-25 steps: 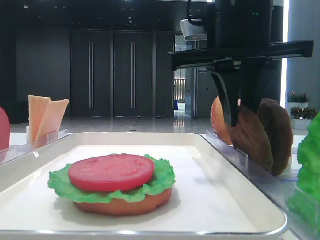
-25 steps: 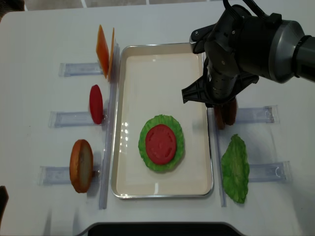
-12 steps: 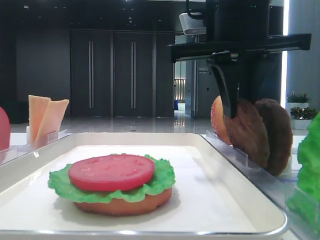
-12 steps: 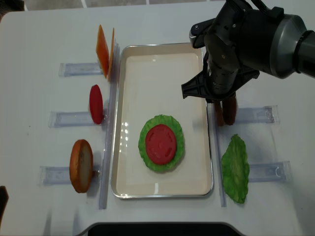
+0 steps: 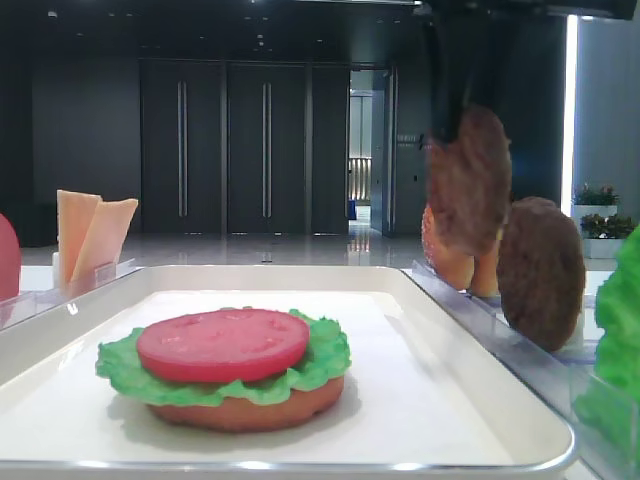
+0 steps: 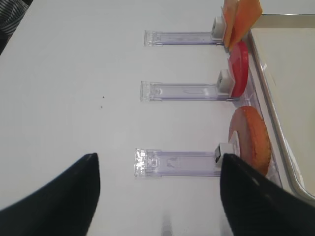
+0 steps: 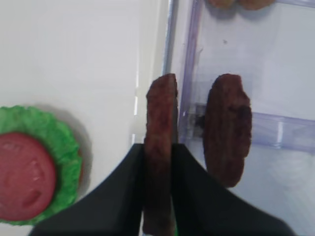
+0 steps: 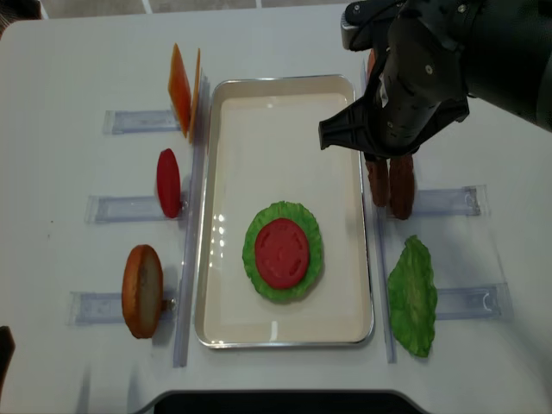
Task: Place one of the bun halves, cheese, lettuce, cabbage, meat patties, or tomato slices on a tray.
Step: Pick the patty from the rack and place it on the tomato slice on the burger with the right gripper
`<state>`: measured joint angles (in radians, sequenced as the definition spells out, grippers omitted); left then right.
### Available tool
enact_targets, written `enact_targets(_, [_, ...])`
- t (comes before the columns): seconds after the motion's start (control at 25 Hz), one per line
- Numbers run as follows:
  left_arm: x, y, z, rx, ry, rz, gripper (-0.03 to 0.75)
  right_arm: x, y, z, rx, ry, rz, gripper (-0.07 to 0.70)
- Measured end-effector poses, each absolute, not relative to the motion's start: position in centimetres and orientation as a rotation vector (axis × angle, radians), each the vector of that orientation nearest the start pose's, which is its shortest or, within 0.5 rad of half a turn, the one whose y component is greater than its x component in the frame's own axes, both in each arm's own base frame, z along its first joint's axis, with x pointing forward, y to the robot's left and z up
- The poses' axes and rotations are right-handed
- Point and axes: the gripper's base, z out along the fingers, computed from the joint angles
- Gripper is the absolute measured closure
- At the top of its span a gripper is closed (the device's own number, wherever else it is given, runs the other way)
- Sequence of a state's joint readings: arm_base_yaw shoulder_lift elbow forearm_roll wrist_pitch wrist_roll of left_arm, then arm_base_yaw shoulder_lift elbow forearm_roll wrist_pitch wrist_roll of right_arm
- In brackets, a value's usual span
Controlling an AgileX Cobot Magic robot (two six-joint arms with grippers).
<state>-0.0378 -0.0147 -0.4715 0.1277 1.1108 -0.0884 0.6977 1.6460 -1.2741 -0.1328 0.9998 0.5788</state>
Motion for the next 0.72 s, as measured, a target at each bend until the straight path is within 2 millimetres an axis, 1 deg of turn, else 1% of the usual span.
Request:
enact_targets(0.16, [-0.6, 1.1, 26.6, -0.062, 2.101, 0.079, 0.136, 24.9, 20.8, 28.3, -0.289, 2.828, 0.278, 0.512])
enact_targets(0.28, [-0.6, 1.1, 26.6, -0.062, 2.101, 0.079, 0.136, 24.1, 21.3, 29.0, -0.339, 2.838, 0.413, 0.512])
enact_targets(0.44, [-0.6, 1.1, 26.6, -0.062, 2.101, 0.079, 0.136, 23.3, 22.4, 29.4, -0.438, 2.831, 0.619, 0.512])
enact_targets(0.56, [-0.6, 1.1, 26.6, -0.062, 2.101, 0.079, 0.136, 23.0, 23.4, 29.4, -0.507, 2.763, 0.798, 0.512])
enact_targets(0.72, [-0.6, 1.1, 26.6, -0.062, 2.101, 0.079, 0.136, 23.0, 24.6, 28.9, -0.570, 2.687, 0.967, 0.512])
